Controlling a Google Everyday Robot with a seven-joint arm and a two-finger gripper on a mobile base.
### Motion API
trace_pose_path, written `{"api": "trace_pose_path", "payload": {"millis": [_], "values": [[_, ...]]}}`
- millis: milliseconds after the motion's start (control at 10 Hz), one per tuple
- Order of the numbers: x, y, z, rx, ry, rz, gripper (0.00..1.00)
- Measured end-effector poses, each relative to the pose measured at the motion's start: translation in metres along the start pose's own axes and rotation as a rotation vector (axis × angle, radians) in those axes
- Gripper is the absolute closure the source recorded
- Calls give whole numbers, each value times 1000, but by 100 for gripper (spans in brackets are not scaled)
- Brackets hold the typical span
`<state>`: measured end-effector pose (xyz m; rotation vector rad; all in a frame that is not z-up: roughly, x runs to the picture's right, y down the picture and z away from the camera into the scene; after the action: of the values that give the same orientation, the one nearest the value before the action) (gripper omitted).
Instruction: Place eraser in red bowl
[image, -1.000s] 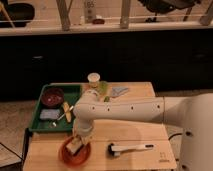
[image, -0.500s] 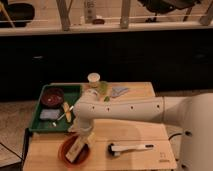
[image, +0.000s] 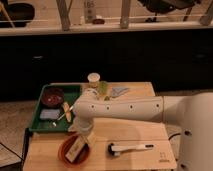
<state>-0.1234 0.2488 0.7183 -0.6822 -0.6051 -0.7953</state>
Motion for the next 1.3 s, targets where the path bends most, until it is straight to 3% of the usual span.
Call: {"api": "trace_pose_path", "payload": {"millis": [1300], "values": [[5, -2, -5, 20, -20, -27, 20]]}}
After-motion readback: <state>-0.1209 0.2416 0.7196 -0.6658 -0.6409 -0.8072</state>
